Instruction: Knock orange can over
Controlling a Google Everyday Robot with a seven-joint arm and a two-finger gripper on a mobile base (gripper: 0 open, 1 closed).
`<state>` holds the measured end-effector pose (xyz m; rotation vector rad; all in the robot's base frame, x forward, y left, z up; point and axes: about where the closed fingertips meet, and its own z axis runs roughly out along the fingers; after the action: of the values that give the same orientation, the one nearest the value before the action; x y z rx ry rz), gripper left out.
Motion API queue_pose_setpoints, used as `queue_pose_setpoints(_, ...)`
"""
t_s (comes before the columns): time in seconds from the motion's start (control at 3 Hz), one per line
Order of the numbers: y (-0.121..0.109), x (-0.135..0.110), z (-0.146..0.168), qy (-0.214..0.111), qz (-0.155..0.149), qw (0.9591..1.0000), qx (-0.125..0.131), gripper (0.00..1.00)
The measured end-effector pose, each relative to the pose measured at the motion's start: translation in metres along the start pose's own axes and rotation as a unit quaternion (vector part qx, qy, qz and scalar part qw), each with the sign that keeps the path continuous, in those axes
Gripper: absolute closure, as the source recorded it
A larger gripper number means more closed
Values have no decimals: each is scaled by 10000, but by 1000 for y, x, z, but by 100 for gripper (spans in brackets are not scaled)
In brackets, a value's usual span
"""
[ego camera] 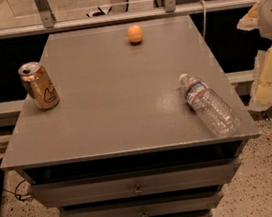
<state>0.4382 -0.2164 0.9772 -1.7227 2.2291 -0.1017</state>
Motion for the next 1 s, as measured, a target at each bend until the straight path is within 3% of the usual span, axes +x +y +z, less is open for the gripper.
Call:
queue_pose_setpoints(0.33, 0, 0, 0, 0, 0, 10000, 0, 0)
queue_pose_setpoints(0.67, -2, -5, 1, -209, 7, 9998, -42, 0)
queue_pose_setpoints(1.0, 3, -50, 14, -878, -153, 9958, -225, 0)
